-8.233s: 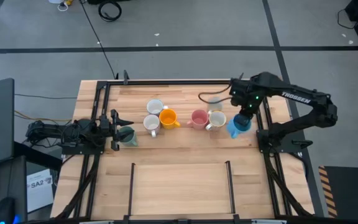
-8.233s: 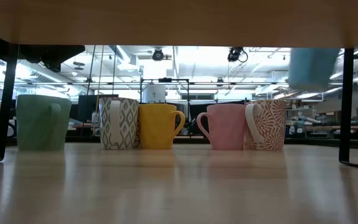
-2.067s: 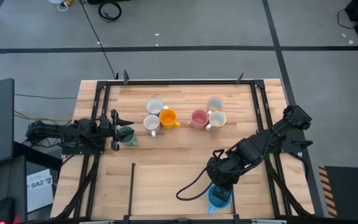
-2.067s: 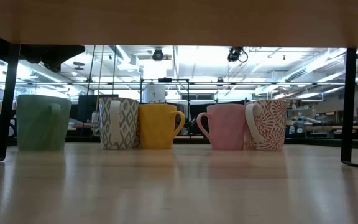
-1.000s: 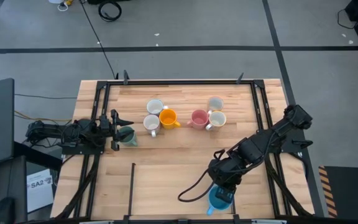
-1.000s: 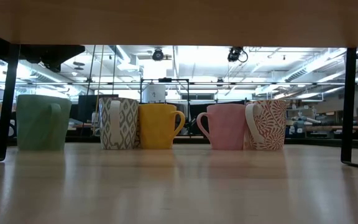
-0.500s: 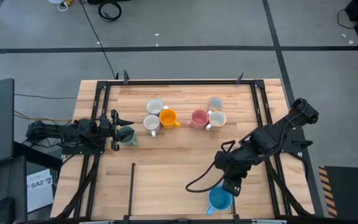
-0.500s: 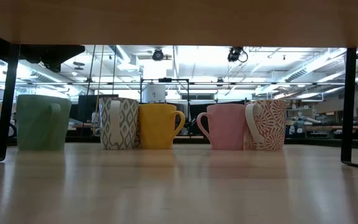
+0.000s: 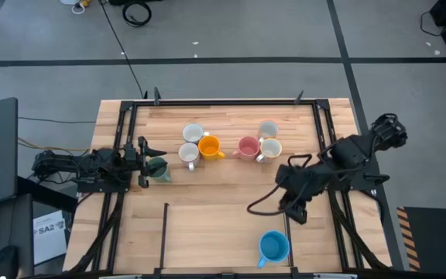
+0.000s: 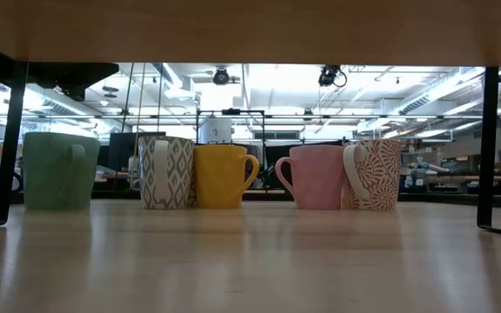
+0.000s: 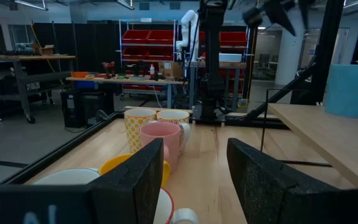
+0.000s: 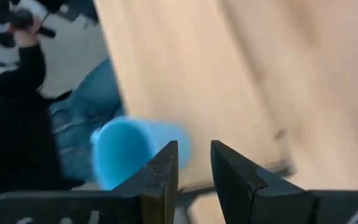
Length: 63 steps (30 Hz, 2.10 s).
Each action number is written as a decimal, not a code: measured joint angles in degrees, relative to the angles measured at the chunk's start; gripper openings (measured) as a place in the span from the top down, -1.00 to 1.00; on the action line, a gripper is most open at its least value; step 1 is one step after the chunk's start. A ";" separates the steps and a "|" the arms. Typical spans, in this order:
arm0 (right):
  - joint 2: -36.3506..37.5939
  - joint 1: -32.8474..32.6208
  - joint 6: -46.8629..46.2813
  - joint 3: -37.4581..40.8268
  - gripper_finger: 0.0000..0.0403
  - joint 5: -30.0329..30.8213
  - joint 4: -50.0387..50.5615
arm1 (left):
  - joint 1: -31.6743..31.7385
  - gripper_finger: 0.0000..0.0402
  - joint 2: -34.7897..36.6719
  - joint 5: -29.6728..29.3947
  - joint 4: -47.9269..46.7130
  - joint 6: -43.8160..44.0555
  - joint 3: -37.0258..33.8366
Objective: Place coffee mugs
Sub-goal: Put the pink mug on the shelf
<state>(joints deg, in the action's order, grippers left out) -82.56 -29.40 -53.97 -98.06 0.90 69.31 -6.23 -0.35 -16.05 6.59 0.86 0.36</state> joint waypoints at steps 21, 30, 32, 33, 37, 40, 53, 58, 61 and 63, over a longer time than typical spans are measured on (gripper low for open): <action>1.17 25.00 46.23 5.80 0.50 4.60 -8.25 | -0.01 0.08 -0.02 -7.64 0.89 5.43 2.39; 1.13 33.58 52.67 11.35 0.50 -1.17 -18.54 | -0.01 0.08 -0.01 -9.10 1.06 6.33 4.45; 1.13 35.28 53.06 12.17 0.50 -1.13 -19.26 | -0.01 0.08 -0.01 -10.23 1.21 6.37 4.55; 1.13 36.11 53.11 12.61 0.50 -1.13 -20.39 | 0.00 0.08 -0.01 -10.77 1.15 6.41 4.55; 1.13 39.30 53.13 14.46 0.50 -1.13 -21.37 | 0.01 0.08 -0.01 -11.34 1.07 6.45 4.55; 1.13 41.53 53.12 16.19 0.50 -1.11 -21.53 | 0.01 0.08 -0.01 -11.34 1.07 6.43 4.55; 1.10 48.35 54.00 25.67 0.50 -1.19 -25.69 | 0.01 0.08 -0.01 -11.32 0.28 6.43 4.57; 1.09 49.56 54.11 28.10 0.50 -2.33 -27.33 | 0.01 0.08 -0.01 -11.32 0.28 6.43 4.57; 1.09 50.03 54.13 28.83 0.50 -2.48 -27.97 | 0.01 0.08 -0.01 -11.32 0.26 6.43 4.57; 1.09 50.27 54.05 29.56 0.50 -2.46 -27.60 | 0.01 0.08 -0.01 -11.32 0.26 6.43 4.57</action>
<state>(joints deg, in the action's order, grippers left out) -81.47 20.87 0.08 -68.51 -1.56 41.71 -6.22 -0.36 -27.38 6.85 7.29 4.93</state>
